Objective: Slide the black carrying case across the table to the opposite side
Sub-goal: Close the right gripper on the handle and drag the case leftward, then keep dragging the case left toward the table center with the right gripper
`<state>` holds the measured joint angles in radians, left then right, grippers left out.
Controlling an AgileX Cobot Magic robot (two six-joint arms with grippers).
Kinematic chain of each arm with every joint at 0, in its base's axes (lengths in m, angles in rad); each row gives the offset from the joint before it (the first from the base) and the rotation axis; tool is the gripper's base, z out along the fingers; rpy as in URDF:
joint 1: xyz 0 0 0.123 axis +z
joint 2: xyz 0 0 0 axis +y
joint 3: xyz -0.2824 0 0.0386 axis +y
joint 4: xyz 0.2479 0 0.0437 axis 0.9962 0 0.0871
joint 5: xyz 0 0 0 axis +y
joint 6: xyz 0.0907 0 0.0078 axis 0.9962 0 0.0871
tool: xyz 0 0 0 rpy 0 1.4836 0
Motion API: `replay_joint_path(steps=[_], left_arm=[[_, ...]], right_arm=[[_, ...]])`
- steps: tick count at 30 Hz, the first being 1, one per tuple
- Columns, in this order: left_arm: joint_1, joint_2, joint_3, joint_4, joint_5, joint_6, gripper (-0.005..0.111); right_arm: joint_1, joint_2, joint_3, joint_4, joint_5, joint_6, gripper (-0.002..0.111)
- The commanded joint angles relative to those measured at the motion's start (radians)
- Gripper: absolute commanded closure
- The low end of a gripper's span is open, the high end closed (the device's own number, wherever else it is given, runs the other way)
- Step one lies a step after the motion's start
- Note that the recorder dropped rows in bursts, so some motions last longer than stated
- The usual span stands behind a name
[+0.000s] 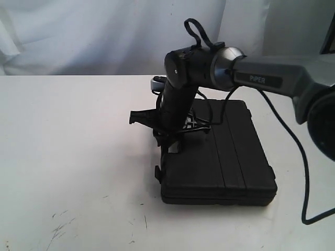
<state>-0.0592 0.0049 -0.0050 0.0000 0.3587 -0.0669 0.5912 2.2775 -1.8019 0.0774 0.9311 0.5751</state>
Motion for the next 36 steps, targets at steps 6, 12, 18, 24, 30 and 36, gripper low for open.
replay_joint_path(steps=[6,12,18,24,30,36], left_arm=[[0.002,-0.005,0.005,0.000,-0.015,-0.004,0.107],[0.002,-0.005,0.005,0.000,-0.015,-0.004,0.107],[0.002,-0.005,0.005,0.000,-0.015,-0.004,0.107],[0.002,-0.005,0.005,0.000,-0.015,-0.004,0.107],[0.002,-0.005,0.005,0.000,-0.015,-0.004,0.107],[0.002,-0.005,0.005,0.000,-0.015,-0.004,0.107]], right_arm=[[0.066,0.058,-0.163,0.020,-0.018,0.039,0.108],[0.076,0.108,-0.222,0.034,-0.001,0.059,0.108],[0.085,0.109,-0.222,0.050,-0.087,0.105,0.108],[0.086,0.113,-0.222,0.113,-0.155,0.105,0.108],[0.093,0.113,-0.222,0.124,-0.193,0.111,0.108],[0.103,0.121,-0.222,0.121,-0.229,0.111,0.108]])
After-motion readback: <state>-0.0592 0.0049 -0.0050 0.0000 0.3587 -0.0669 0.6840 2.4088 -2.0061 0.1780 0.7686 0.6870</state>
